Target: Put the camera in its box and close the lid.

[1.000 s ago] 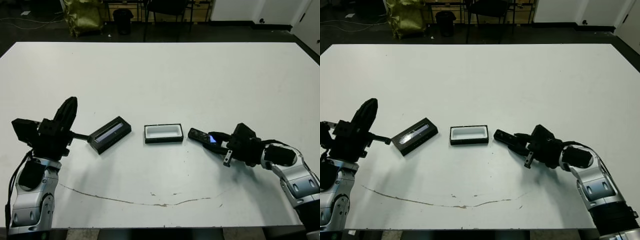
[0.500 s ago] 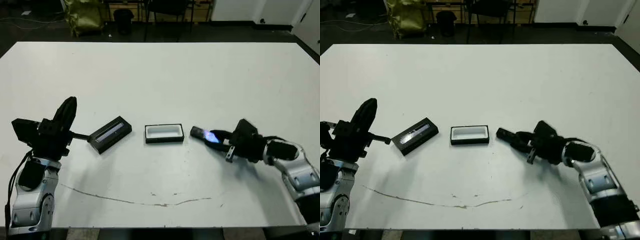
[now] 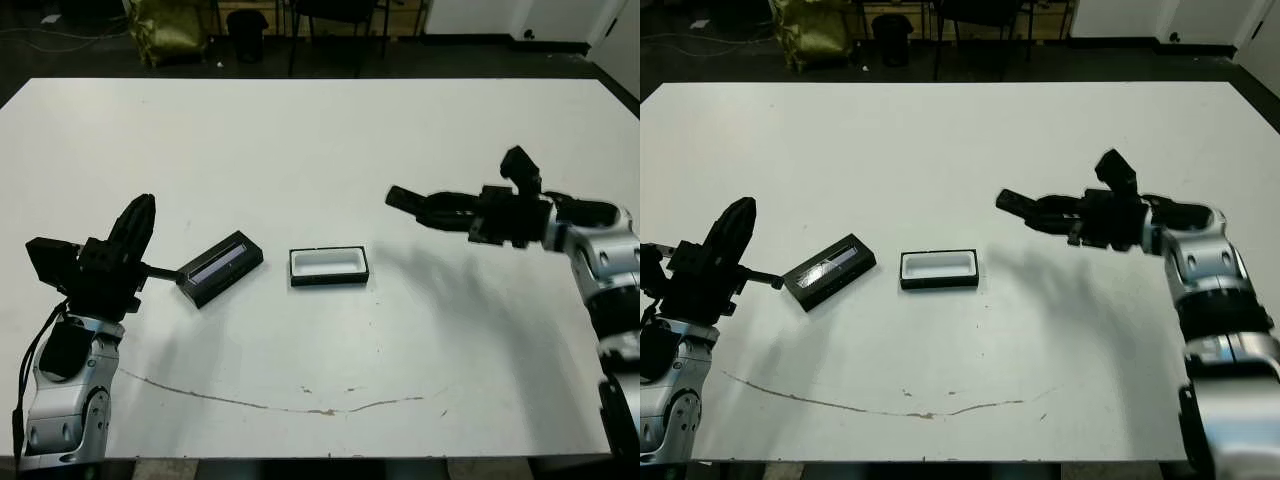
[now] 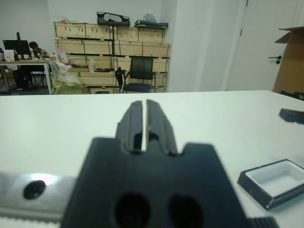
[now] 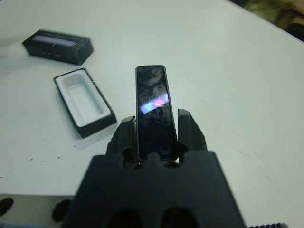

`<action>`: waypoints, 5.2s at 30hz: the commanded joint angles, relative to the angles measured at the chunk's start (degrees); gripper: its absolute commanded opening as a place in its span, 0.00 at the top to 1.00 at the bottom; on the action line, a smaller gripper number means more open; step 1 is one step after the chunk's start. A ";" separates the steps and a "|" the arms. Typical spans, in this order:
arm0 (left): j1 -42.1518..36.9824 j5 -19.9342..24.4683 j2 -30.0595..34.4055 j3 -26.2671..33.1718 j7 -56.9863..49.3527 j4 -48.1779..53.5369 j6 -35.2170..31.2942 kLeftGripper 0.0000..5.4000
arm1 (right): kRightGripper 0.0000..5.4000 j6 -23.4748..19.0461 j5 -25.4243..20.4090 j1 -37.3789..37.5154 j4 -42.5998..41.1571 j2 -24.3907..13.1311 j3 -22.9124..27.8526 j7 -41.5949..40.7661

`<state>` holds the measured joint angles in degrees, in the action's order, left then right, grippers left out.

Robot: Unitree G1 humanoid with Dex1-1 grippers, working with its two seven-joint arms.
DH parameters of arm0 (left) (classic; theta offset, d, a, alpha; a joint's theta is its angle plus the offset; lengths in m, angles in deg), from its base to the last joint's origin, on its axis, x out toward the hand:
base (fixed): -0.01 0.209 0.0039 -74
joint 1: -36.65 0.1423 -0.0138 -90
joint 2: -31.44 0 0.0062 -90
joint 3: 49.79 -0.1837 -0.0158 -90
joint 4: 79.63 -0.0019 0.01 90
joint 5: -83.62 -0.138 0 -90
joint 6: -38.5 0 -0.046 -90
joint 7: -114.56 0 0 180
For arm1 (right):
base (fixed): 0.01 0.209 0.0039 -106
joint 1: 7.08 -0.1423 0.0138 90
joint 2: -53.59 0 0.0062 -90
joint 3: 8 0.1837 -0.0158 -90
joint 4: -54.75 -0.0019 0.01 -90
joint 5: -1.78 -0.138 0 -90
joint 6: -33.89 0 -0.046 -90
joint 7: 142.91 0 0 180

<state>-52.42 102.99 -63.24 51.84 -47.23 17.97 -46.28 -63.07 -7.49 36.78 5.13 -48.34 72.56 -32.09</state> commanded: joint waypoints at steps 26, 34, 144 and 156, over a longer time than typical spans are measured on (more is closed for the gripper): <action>0.11 0.72 0.72 -0.12 0.74 0.17 -3.93 1.00 | 0.88 -4.05 10.77 -8.73 -1.99 8.11 -12.03 -11.17; 0.08 0.70 0.53 -0.05 1.04 0.06 -3.61 1.00 | 0.88 -5.79 11.47 -8.95 -0.63 8.22 -12.73 -11.15; 1.31 0.41 0.03 -0.05 0.94 0.31 -3.34 1.00 | 0.00 0.94 12.48 -8.01 1.59 13.50 -11.00 -8.59; 1.54 0.24 -0.06 -0.20 0.23 0.95 -4.01 1.00 | 0.24 -8.59 4.05 11.51 -33.03 14.48 3.67 19.63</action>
<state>-51.34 103.43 -63.44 51.79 -46.90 19.36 -49.25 -71.62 -3.07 45.67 -25.28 -33.70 75.40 -14.53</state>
